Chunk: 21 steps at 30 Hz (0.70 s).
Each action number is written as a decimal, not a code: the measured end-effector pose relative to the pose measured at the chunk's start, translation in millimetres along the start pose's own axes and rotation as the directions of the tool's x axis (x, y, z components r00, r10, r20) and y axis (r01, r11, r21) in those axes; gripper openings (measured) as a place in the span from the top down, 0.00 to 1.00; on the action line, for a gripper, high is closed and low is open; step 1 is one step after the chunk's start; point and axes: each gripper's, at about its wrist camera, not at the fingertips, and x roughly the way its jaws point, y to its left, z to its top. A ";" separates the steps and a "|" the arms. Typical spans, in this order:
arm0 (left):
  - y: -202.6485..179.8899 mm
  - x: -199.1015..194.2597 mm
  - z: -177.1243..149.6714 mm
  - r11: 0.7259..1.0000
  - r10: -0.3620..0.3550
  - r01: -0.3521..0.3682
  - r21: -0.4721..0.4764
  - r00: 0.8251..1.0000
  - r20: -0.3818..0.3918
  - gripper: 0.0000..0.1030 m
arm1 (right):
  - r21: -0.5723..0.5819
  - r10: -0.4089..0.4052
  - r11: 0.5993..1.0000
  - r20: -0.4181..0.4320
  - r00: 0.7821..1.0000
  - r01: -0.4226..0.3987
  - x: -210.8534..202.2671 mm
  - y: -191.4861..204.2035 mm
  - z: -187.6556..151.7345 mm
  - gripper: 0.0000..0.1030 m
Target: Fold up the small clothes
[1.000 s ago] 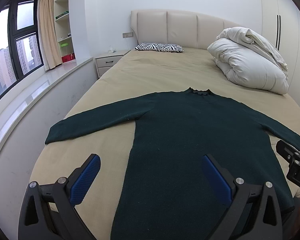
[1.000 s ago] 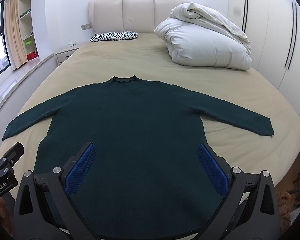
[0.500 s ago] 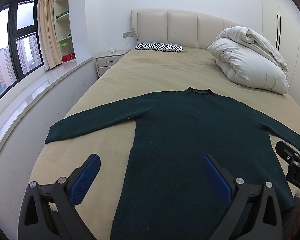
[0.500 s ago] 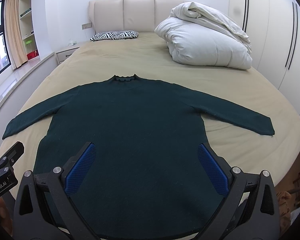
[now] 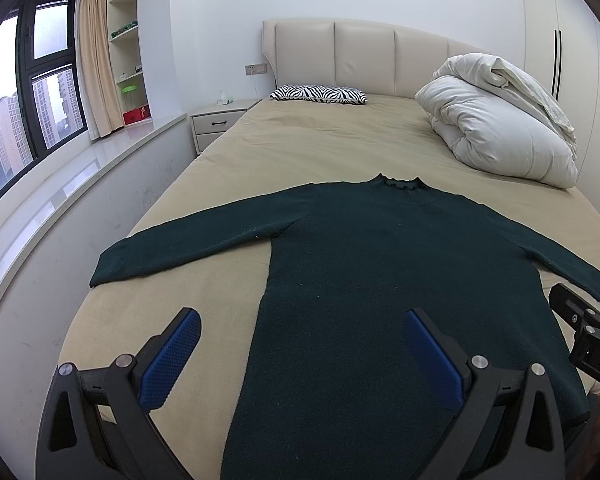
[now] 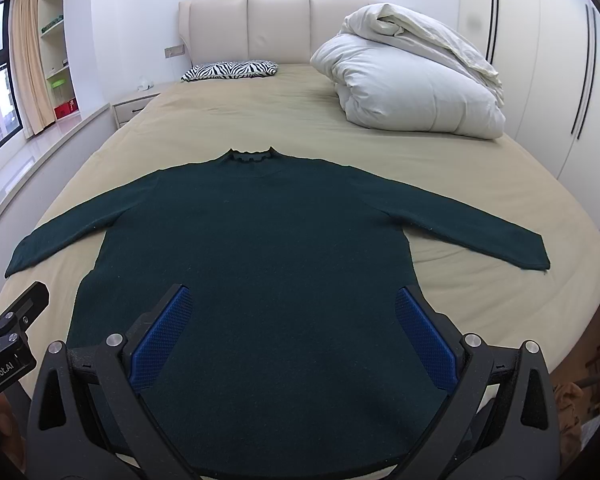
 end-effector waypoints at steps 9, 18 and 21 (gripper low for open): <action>-0.2 0.0 0.0 1.000 0.000 0.000 -0.001 1.000 -0.001 0.00 | 0.000 -0.001 1.000 0.000 1.000 0.001 0.2 0.6 -0.5 0.00; -0.4 0.2 -0.1 1.000 0.001 -0.001 -0.001 1.000 -0.001 0.00 | -0.004 0.000 1.000 -0.004 1.000 0.000 4.9 4.7 -2.2 0.00; -0.3 0.2 -0.2 1.000 0.000 0.000 -0.001 1.000 -0.001 0.00 | -0.006 0.000 1.000 -0.006 1.000 0.000 7.6 6.6 -3.4 0.00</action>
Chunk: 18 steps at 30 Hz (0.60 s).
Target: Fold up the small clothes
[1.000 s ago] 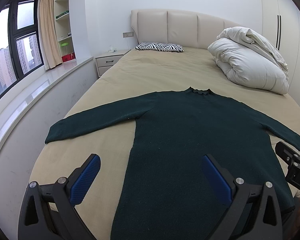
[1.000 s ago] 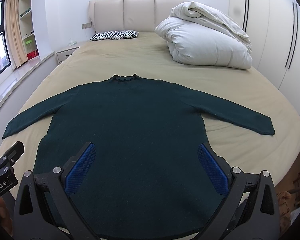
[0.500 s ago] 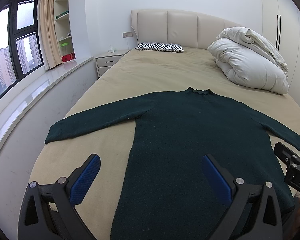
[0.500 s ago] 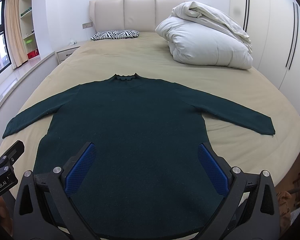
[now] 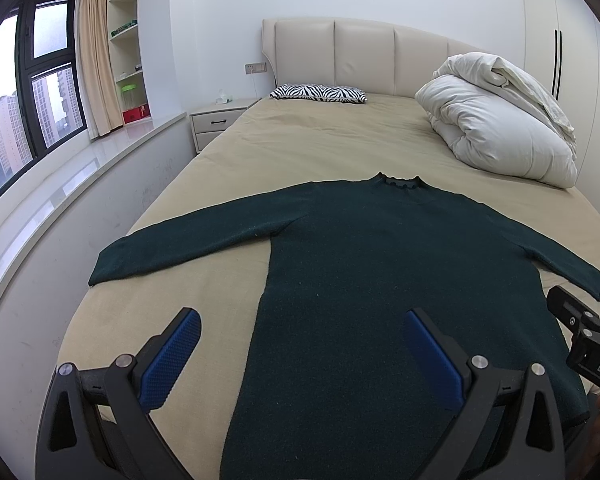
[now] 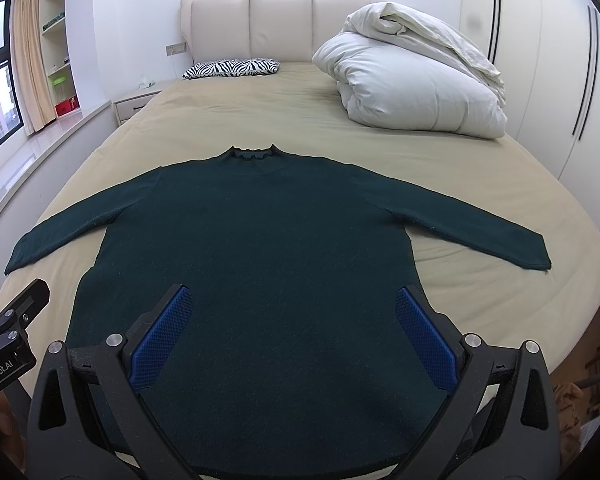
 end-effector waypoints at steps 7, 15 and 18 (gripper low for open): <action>0.5 1.5 2.8 1.000 -0.001 0.001 0.000 1.000 -0.002 0.00 | -0.003 0.000 1.000 -0.004 1.000 0.000 4.6 2.9 -1.9 0.00; 0.6 1.6 1.7 1.000 -0.002 0.002 0.000 1.000 -0.004 0.00 | -0.006 0.001 1.000 -0.010 1.000 -0.001 5.4 3.2 -1.8 0.00; 2.0 8.2 -10.1 1.000 -0.003 0.003 -0.001 1.000 -0.009 0.00 | -0.009 0.002 1.000 -0.015 1.000 -0.002 7.1 1.9 -1.1 0.00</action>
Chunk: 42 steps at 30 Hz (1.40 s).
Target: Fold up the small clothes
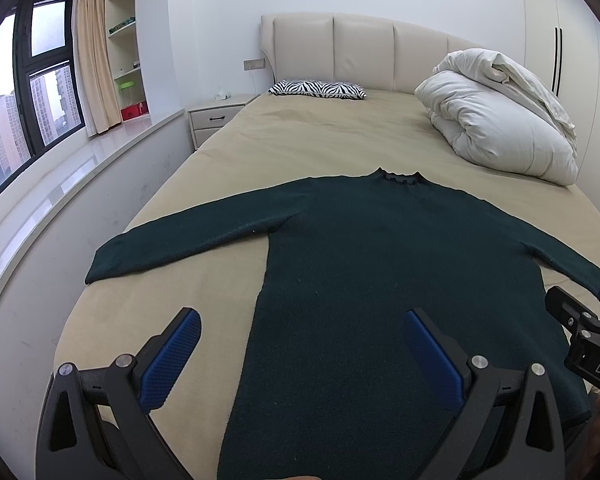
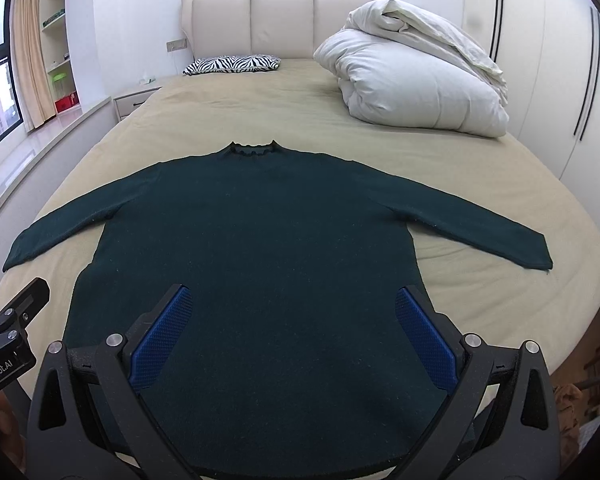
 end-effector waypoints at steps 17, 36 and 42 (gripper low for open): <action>-10.4 41.4 -18.5 0.986 -0.164 0.156 -0.058 0.965 -0.206 0.00 | 0.389 0.082 0.917 0.039 0.996 -0.091 45.9 -162.9 7.8 0.00; -74.0 72.8 -29.8 0.964 -0.213 0.254 0.085 0.920 -0.328 0.00 | 0.904 0.040 0.421 0.061 0.997 -0.072 186.0 -501.2 -52.8 0.39; -65.5 82.6 -32.2 0.949 -0.293 0.314 0.013 0.900 -0.324 0.00 | 0.900 0.038 0.434 0.033 0.999 -0.047 212.0 -517.7 -31.0 0.85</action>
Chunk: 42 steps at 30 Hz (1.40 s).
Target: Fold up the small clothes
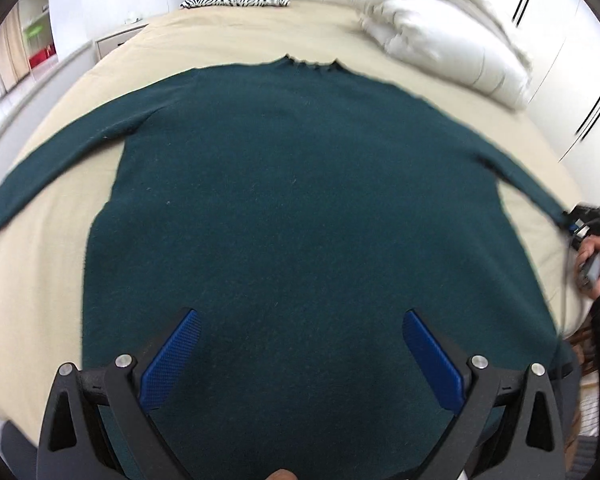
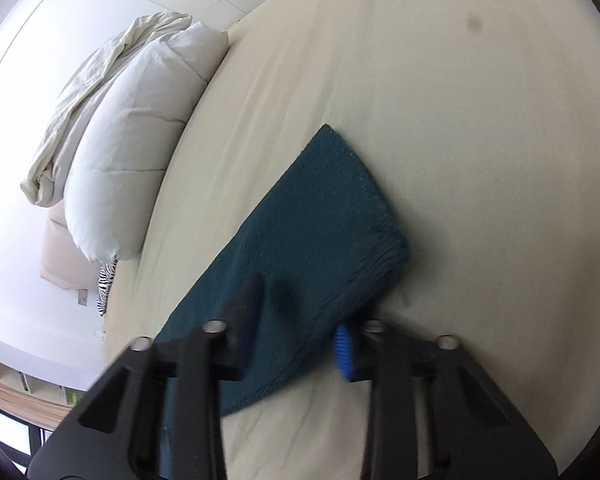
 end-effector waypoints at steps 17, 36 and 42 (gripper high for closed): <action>64.8 -18.0 33.3 0.984 -0.120 0.137 -0.110 0.981 0.150 0.00 | -0.773 0.152 0.606 -0.115 0.982 -0.184 -5.8 306.5 -198.4 0.93; 42.7 86.2 146.4 0.937 -0.283 0.296 -0.183 0.955 0.095 0.12 | -0.646 0.202 0.583 -0.473 0.858 -0.493 31.1 256.6 -349.8 0.39; 17.6 133.6 163.8 0.958 -0.236 0.232 -0.171 0.972 -0.006 0.55 | -0.448 0.282 0.749 -0.451 0.847 -0.488 14.6 195.3 -297.4 0.39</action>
